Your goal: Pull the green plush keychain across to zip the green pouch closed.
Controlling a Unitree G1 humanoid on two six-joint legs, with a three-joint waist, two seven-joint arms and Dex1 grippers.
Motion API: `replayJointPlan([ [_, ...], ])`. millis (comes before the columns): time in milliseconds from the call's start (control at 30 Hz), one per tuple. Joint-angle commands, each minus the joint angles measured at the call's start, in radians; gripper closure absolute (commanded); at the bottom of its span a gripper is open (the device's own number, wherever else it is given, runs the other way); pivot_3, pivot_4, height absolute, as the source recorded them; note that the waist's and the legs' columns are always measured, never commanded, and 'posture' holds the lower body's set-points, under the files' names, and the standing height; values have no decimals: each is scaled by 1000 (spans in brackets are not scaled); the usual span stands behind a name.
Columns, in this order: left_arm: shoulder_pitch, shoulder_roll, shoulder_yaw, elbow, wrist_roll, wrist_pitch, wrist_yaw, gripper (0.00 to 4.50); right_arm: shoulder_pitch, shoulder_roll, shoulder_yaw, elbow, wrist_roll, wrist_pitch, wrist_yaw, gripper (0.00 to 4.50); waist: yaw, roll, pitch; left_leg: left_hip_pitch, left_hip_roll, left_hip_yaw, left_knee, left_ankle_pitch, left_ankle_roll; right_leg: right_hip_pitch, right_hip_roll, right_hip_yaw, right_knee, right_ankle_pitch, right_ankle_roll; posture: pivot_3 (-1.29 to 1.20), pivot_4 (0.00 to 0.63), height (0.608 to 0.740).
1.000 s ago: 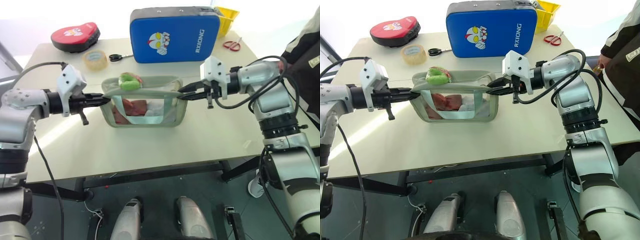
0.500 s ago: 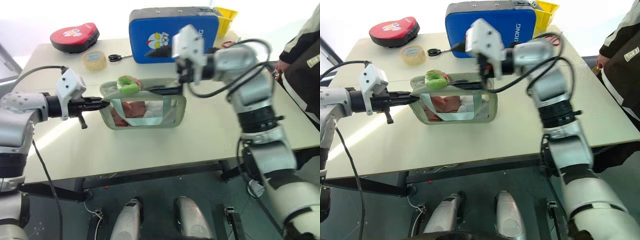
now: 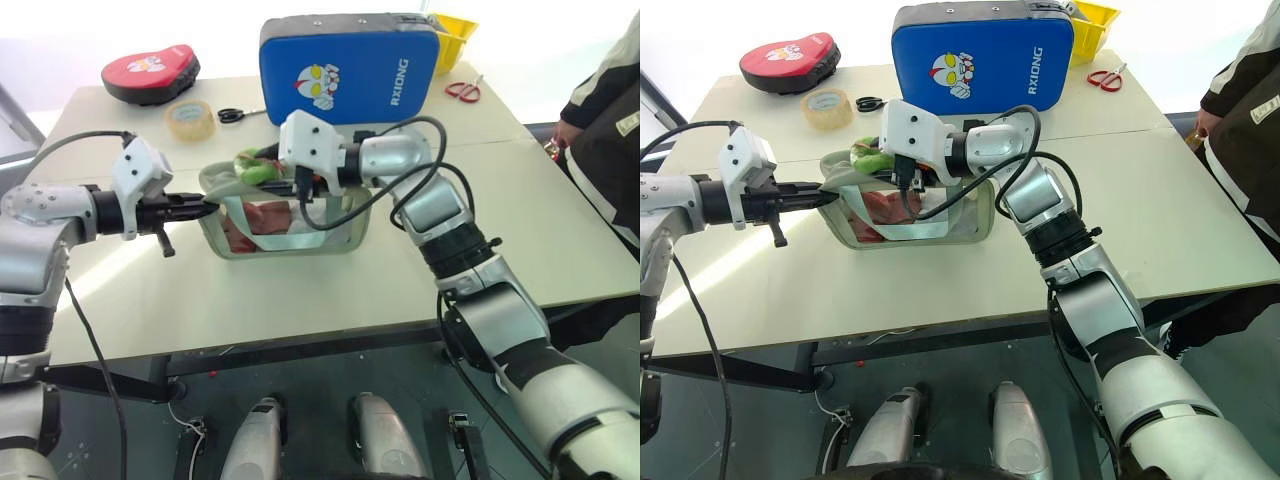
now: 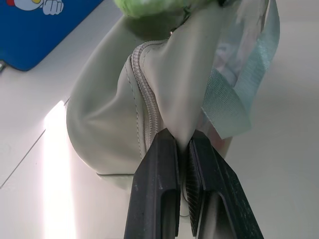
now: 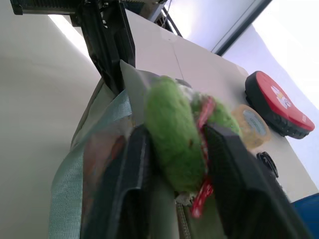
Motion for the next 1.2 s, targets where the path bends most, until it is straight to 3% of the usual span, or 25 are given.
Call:
replayJointPlan([
  [33,2,16,24,-21,1,6,4,4500,-44,-6,-23,2,-5,-20,-15,4439,0,0,0,0,0,0,0,0,0,0,0,0,0,0,0,0,150,740],
  [267,7,16,24,-23,-3,11,7,4500,-80,-76,-140,-26,67,127,-22,4439,1,0,0,0,0,0,0,0,0,0,0,0,0,0,0,0,150,740],
  [567,34,23,36,-39,-10,19,8,4500,105,-310,-244,-144,51,264,-97,4439,8,0,0,0,0,1,0,0,0,1,0,0,-1,0,0,0,150,740],
  [767,19,24,27,-27,-6,24,-4,4500,220,-374,-307,-156,42,289,-209,4439,6,0,0,0,0,1,0,0,0,0,0,0,0,0,0,0,150,740],
  [867,9,21,17,-20,-1,18,-9,4500,291,-341,-320,-175,61,319,-267,4439,7,0,0,0,0,1,0,0,0,1,0,0,0,0,0,0,150,740],
  [1200,-36,7,-11,16,13,3,-22,4500,456,-12,-297,-265,167,485,-462,4439,2,0,0,1,0,0,0,0,0,1,0,0,0,0,0,0,150,740],
])
